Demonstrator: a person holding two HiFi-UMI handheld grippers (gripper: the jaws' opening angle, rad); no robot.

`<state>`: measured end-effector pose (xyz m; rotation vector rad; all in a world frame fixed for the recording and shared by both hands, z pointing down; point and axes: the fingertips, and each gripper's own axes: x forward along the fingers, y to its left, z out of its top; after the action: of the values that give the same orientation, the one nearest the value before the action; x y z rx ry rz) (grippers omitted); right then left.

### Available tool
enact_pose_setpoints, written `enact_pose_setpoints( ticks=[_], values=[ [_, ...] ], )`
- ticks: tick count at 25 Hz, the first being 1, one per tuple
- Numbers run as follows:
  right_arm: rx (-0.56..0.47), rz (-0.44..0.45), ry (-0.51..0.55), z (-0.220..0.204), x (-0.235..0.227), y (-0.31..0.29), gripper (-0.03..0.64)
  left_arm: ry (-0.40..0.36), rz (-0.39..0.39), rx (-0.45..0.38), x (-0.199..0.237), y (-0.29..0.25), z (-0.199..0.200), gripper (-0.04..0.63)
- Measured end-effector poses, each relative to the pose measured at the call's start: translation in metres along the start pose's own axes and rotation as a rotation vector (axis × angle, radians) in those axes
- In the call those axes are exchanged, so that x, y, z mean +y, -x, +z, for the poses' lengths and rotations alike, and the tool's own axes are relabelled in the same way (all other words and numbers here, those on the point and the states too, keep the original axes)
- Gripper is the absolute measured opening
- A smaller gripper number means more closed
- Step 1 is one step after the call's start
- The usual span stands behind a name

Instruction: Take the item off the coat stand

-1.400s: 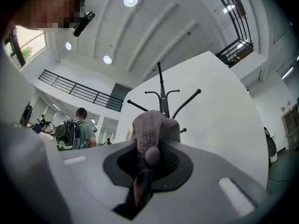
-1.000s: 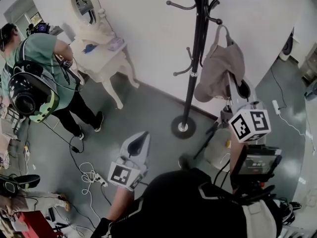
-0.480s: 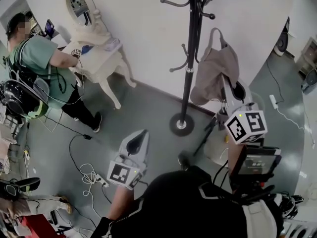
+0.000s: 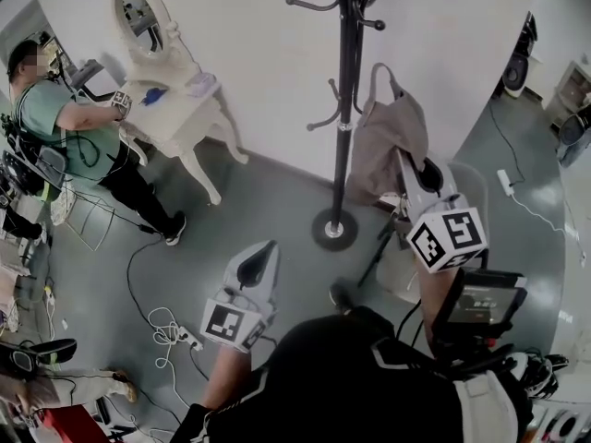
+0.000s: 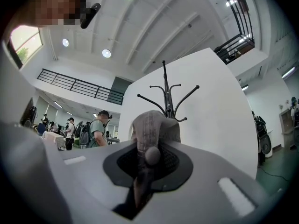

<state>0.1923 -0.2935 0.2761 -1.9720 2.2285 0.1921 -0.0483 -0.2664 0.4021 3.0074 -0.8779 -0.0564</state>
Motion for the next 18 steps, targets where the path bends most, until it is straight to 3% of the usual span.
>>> enact_pose_setpoints(
  ticks=[18],
  values=[
    [0.048, 0.033, 0.009, -0.028, 0.021, 0.002, 0.035, 0.001, 0.011, -0.008, 0.007, 0.001, 0.001, -0.008]
  ],
)
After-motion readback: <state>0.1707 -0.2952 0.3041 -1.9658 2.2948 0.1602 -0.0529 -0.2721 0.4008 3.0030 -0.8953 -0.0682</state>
